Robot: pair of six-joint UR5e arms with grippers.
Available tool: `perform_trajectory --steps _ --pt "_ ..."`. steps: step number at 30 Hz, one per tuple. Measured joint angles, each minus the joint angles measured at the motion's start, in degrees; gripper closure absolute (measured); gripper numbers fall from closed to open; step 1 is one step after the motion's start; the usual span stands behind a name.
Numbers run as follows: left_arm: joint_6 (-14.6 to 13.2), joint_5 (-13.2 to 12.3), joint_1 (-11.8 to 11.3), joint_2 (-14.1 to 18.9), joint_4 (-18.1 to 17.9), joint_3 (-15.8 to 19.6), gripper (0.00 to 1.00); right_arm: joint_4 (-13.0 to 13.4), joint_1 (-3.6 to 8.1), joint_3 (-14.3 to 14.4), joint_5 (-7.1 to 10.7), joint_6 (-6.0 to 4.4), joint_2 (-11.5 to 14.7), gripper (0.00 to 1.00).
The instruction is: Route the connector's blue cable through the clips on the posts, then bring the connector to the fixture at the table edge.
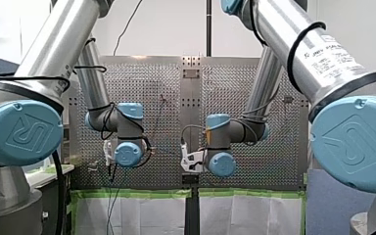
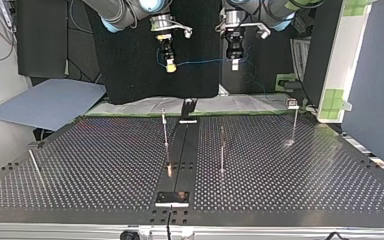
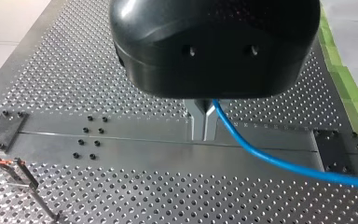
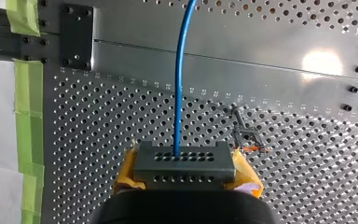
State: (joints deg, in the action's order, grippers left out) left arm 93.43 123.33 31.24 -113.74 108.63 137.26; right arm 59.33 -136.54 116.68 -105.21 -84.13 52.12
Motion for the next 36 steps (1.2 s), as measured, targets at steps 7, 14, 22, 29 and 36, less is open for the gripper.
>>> perform_trajectory --steps 7,14,22,29,36 --pt "0.80 0.10 -0.51 0.80 2.27 1.72 1.00 0.00 0.00 0.00 0.00 0.00 -0.02 0.98" --pt "0.87 0.10 -0.54 0.85 2.72 1.92 1.00 0.00 0.00 0.00 0.00 0.00 -0.02 0.98" --pt "0.87 0.10 -0.54 0.86 2.74 1.94 1.00 0.00 0.00 0.00 0.00 0.00 -0.02 0.98" --pt "1.22 0.34 -0.48 1.35 2.89 1.04 1.00 -1.19 0.70 -1.17 0.04 -1.10 1.16 0.98" --pt "2.37 1.29 -0.51 4.16 5.48 0.04 1.00 -4.60 1.14 -4.59 0.87 -4.46 4.56 0.98"
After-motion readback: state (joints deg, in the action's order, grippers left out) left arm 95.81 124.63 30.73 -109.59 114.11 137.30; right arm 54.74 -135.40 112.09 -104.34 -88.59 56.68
